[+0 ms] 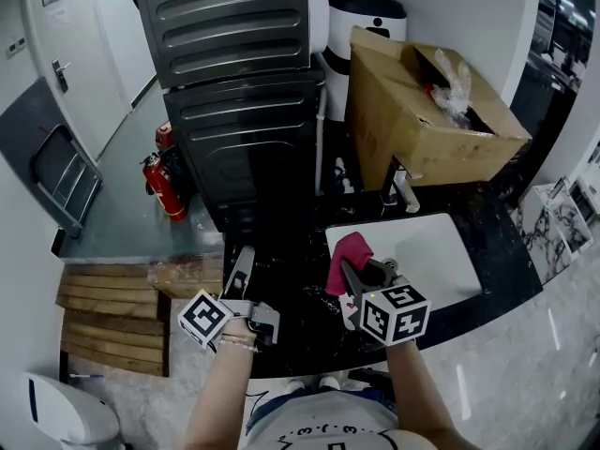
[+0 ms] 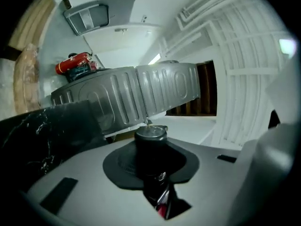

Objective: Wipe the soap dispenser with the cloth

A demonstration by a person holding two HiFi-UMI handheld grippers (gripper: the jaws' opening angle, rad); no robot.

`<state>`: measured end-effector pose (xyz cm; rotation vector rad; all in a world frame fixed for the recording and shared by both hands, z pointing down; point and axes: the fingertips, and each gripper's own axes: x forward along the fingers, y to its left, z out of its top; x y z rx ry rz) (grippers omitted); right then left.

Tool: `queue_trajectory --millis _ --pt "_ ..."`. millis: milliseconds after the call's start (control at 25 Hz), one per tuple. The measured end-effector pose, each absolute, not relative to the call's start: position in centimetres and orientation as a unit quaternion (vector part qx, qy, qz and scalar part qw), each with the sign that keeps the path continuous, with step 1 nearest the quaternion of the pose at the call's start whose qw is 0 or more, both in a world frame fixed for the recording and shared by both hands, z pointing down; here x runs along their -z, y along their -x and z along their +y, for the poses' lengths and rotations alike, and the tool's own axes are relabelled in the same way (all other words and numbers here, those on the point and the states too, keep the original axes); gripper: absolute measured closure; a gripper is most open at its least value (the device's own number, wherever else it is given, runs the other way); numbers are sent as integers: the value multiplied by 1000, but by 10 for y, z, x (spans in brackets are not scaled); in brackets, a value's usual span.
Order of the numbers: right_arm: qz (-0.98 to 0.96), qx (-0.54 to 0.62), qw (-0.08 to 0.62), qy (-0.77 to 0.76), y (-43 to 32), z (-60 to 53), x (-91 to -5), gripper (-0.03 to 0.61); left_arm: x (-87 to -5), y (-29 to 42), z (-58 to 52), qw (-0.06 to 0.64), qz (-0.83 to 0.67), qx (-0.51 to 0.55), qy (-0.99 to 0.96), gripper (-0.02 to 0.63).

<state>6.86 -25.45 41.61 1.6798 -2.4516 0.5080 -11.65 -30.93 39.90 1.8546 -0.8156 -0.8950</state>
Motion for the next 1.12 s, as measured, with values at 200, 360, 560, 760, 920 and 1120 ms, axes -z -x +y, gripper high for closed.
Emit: queue_trajectory --millis 200,360,560,760,920,1120 --pt "-829 -154 65 -534 -51 -258 -408 528 -387 115 -308 405 -346 358 -766 520" --pt "-853 -125 54 -503 -29 -270 -387 528 -378 115 -310 412 -338 382 -755 520" --pt "-871 -96 48 -480 -4 -262 -376 529 -377 120 -310 428 -341 408 -731 520" --pt "-887 -87 92 -444 17 -232 -401 529 -368 125 -309 428 -330 425 -726 520" --pt "-888 -93 108 -437 22 -223 -415 529 -366 123 -306 426 -327 419 -732 520" --pt "-896 -97 74 -426 18 -219 -396 529 -365 129 -299 444 -304 441 -719 520"
